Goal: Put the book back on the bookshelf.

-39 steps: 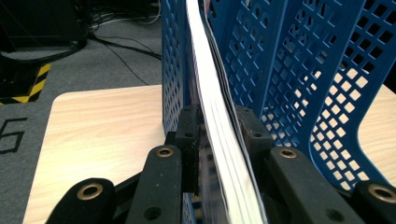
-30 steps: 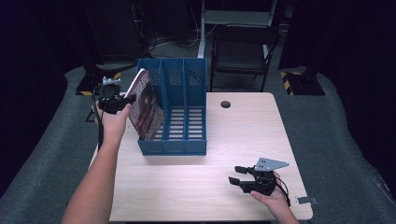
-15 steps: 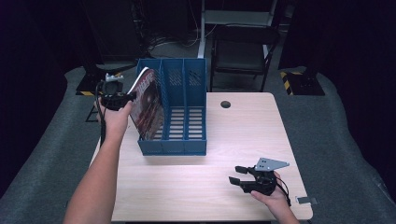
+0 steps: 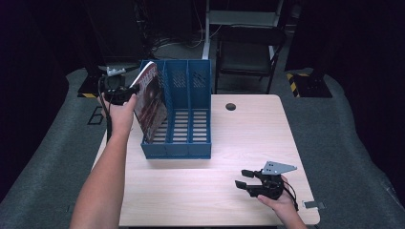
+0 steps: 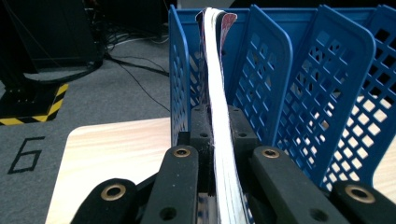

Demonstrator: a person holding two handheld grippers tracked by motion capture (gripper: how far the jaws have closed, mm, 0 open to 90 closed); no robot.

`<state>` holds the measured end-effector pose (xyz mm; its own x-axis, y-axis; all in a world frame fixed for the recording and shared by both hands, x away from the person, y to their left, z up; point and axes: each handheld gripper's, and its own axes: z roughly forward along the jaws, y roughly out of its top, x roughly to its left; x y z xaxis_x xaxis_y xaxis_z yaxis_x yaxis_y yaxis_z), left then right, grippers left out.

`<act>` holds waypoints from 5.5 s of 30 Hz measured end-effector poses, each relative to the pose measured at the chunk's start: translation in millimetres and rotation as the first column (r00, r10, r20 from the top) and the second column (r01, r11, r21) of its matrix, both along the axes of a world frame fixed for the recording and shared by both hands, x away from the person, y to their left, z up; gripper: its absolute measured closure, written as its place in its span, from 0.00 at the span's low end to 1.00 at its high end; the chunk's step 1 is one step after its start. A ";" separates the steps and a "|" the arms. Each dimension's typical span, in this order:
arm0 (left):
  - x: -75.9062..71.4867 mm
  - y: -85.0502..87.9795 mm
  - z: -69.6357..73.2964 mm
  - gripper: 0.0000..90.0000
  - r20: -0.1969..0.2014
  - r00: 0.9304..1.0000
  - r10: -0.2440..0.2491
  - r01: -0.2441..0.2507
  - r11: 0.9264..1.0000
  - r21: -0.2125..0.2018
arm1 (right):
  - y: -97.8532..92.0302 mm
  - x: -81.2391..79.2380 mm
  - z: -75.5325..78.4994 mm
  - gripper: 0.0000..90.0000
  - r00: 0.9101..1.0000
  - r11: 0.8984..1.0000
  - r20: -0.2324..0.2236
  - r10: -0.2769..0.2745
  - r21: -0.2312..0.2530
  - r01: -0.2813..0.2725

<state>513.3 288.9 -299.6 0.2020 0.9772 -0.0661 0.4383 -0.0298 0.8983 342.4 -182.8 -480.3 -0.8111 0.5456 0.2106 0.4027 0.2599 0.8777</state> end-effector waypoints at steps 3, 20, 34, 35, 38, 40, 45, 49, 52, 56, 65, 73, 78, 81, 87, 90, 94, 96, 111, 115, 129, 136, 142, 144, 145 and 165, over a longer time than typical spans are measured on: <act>3.9 -1.4 -2.0 0.94 0.015 1.000 0.027 -0.027 1.000 -0.008 | 0.8 -0.2 0.0 0.49 1.000 1.000 0.000 0.005 -0.003 -0.005; 8.8 -0.7 -21.2 0.94 0.052 0.996 0.075 -0.073 0.996 -0.042 | 0.1 -1.2 -1.2 0.50 1.000 1.000 -0.002 0.005 -0.003 -0.005; 7.2 -0.4 -24.8 0.92 0.022 0.998 0.061 -0.060 0.997 -0.039 | 1.4 -1.5 -1.0 0.50 1.000 1.000 -0.009 0.006 -0.010 -0.006; 7.2 -0.4 -24.8 0.92 0.022 0.998 0.061 -0.060 0.997 -0.039 | 1.7 -1.4 -1.3 0.50 1.000 1.000 -0.005 0.005 -0.008 -0.005; 6.7 0.7 -24.4 0.87 0.016 0.998 0.056 -0.056 0.997 -0.051 | 1.9 -1.4 -1.1 0.50 1.000 1.000 -0.005 0.007 -0.007 -0.007; 5.0 1.0 -22.8 0.84 0.010 0.999 0.049 -0.049 0.997 -0.054 | 1.7 -1.1 -1.1 0.50 1.000 1.000 -0.007 0.005 -0.009 -0.005; 3.2 -2.2 -22.7 0.76 -0.007 0.999 0.036 -0.036 0.997 -0.062 | 1.6 -0.6 -0.8 0.50 1.000 1.000 0.000 0.005 -0.008 -0.005; 2.6 -4.4 -23.6 0.72 -0.002 0.999 0.033 -0.033 0.998 -0.061 | 1.9 -1.6 0.2 0.50 1.000 1.000 -0.006 0.004 -0.007 -0.004; 2.2 -4.7 -23.4 0.70 -0.007 1.000 0.027 -0.027 0.997 -0.066 | 1.9 -1.1 -0.2 0.50 1.000 1.000 0.002 0.007 -0.009 -0.007; 2.6 -3.9 -23.5 0.68 -0.031 0.999 0.013 -0.015 0.998 -0.067 | 1.7 -1.0 0.0 0.50 1.000 1.000 0.001 0.009 -0.010 -0.009; -3.1 -4.5 -21.7 0.53 -0.006 1.000 0.009 -0.009 0.999 -0.051 | 1.3 -0.3 0.2 0.50 1.000 1.000 0.004 0.006 -0.004 -0.006; -17.9 2.4 -15.1 0.40 -0.011 1.000 -0.023 0.022 0.998 -0.052 | 0.6 -0.6 -0.3 0.50 1.000 1.000 0.002 0.009 -0.005 -0.009; -25.9 4.3 -13.0 0.38 -0.026 0.998 -0.048 0.047 0.998 -0.038 | -2.0 -0.9 0.8 0.50 1.000 1.000 0.004 -0.003 -0.005 0.003; -32.5 6.3 -9.9 0.38 -0.019 0.998 -0.056 0.055 0.998 -0.037 | -3.4 -1.2 0.7 0.50 1.000 1.000 -0.001 -0.009 0.001 0.009; -45.4 11.7 -5.2 0.37 -0.031 0.994 -0.108 0.105 0.992 -0.074 | -2.6 -1.3 -0.5 0.50 1.000 1.000 0.001 -0.008 -0.008 0.008; -52.8 14.5 -4.0 0.37 -0.032 0.992 -0.122 0.120 0.991 -0.065 | -2.2 -2.6 0.3 0.50 1.000 1.000 -0.007 -0.009 -0.012 0.009; -65.3 20.9 0.7 0.36 -0.026 0.988 -0.149 0.147 0.986 -0.077 | -1.7 -2.2 0.8 0.49 1.000 1.000 0.005 -0.007 -0.012 0.007; -73.1 23.9 3.5 0.36 -0.025 0.986 -0.167 0.165 0.983 -0.086 | -1.7 -2.0 0.8 0.49 1.000 1.000 0.005 -0.006 -0.012 0.006; -147.4 30.1 -16.1 0.38 0.001 0.949 -0.316 0.314 0.942 -0.120 | -1.1 -2.5 3.1 0.49 1.000 1.000 0.009 -0.009 -0.014 0.009; -164.6 23.2 -39.3 0.38 -0.012 0.926 -0.378 0.374 0.920 -0.112 | -0.3 -2.3 3.3 0.49 1.000 1.000 0.008 -0.007 -0.018 0.007; -189.0 -5.6 -108.8 0.38 -0.068 0.852 -0.518 0.513 0.854 -0.083 | 2.2 -1.4 4.3 0.49 1.000 1.000 0.020 -0.002 -0.023 0.003; -192.9 -21.3 -149.2 0.37 -0.109 0.817 -0.567 0.566 0.823 -0.041 | 1.7 -0.7 3.1 0.49 1.000 0.999 0.013 -0.007 -0.032 0.008; -191.7 -28.0 -163.0 0.35 -0.132 0.778 -0.615 0.619 0.785 -0.009 | 1.9 -0.1 2.1 0.49 1.000 0.999 0.003 -0.011 -0.032 0.011; -190.3 -29.2 -167.2 0.35 -0.136 0.766 -0.628 0.635 0.773 0.008 | 2.4 0.3 0.8 0.49 1.000 0.999 0.001 -0.013 -0.032 0.014; -189.9 -29.5 -170.1 0.35 -0.138 0.763 -0.632 0.637 0.771 -0.002 | 3.1 0.0 0.3 0.49 1.000 0.999 -0.006 -0.015 -0.032 0.015; -181.1 -34.5 -204.6 0.38 -0.253 0.720 -0.647 0.678 0.732 0.058 | 13.2 1.7 -11.9 0.48 0.999 0.989 0.007 -0.035 -0.140 0.035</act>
<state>332.2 254.4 -504.1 0.7985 0.5991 -0.0585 0.4278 -0.4965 0.7553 344.2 -169.6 -492.1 -0.7918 0.5977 0.1260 0.4096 0.3665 0.8354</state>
